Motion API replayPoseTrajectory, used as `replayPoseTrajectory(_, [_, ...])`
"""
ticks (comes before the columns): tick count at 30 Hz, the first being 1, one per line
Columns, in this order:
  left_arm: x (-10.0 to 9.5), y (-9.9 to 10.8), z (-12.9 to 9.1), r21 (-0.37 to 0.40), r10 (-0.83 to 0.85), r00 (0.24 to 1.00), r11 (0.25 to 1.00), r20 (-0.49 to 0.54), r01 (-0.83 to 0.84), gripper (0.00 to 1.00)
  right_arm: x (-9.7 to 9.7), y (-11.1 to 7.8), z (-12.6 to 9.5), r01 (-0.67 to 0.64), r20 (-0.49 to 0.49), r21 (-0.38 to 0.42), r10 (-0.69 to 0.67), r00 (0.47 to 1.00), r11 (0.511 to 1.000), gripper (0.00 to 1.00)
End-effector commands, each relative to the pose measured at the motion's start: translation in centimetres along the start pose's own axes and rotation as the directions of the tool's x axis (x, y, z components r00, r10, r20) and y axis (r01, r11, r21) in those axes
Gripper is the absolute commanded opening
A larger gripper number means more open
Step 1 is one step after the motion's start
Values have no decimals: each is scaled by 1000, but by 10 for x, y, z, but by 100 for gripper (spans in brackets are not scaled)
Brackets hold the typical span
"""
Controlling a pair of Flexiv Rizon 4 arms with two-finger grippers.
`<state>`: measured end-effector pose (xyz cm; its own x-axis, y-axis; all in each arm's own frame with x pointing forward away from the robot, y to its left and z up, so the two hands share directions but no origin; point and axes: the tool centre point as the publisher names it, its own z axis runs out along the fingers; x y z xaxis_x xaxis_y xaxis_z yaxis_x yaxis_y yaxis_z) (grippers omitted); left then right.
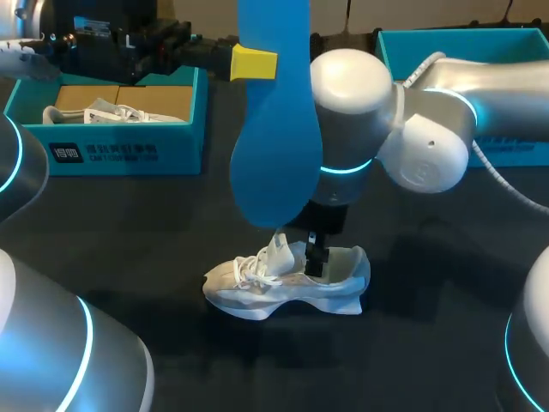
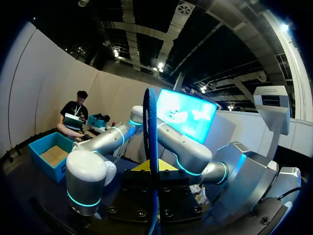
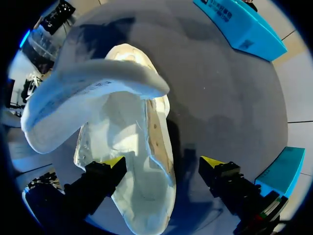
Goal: Take the shoe out of the shoebox, open the shoe tongue, remove and reinsert the insole, then place the shoe into the shoebox
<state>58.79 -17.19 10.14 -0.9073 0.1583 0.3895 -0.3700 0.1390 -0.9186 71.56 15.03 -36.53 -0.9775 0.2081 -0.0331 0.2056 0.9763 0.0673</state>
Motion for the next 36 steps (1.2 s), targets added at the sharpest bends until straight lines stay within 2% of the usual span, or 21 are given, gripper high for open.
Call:
replayPoseTrajectory(1, [-1,-1,1,-4,-1,1000,1000,0,1,0,-1,0,9,-1,-9,-5,1,1000,1000,42])
replayPoseTrajectory(3, [-1,-1,1,-4,-1,1000,1000,0,1,0,0,1,11,-3,-12,-6,3,1000,1000,20])
replayPoseTrajectory(4, [-1,-1,1,-4,-1,1000,1000,0,1,0,0,1,12,-4,-14,-6,4,1000,1000,0])
replayPoseTrajectory(15, [-1,-1,1,-4,-1,1000,1000,0,1,0,9,-1,9,-10,-25,3,10,1000,1000,0])
replayPoseTrajectory(16, [-1,-1,1,-4,-1,1000,1000,0,1,0,11,0,5,-2,-31,-14,2,1000,1000,0])
replayPoseTrajectory(20, [-1,-1,1,-4,-1,1000,1000,0,1,0,12,0,-2,-15,-41,-5,15,999,1000,0])
replayPoseTrajectory(27, [-1,-1,1,-4,-1,1000,1000,0,1,0,15,0,-27,-70,-52,8,70,996,998,0])
replayPoseTrajectory(29, [-1,-1,1,-4,-1,1000,1000,0,1,0,16,0,-31,-99,-56,16,100,993,995,0])
replayPoseTrajectory(31, [-1,-1,1,-4,-1,1000,1000,0,1,0,19,-3,-36,-193,-61,12,193,979,981,0])
replayPoseTrajectory(36, [-1,-1,1,-4,-1,1000,1000,0,1,0,32,-4,-45,-423,-37,-19,422,906,906,0])
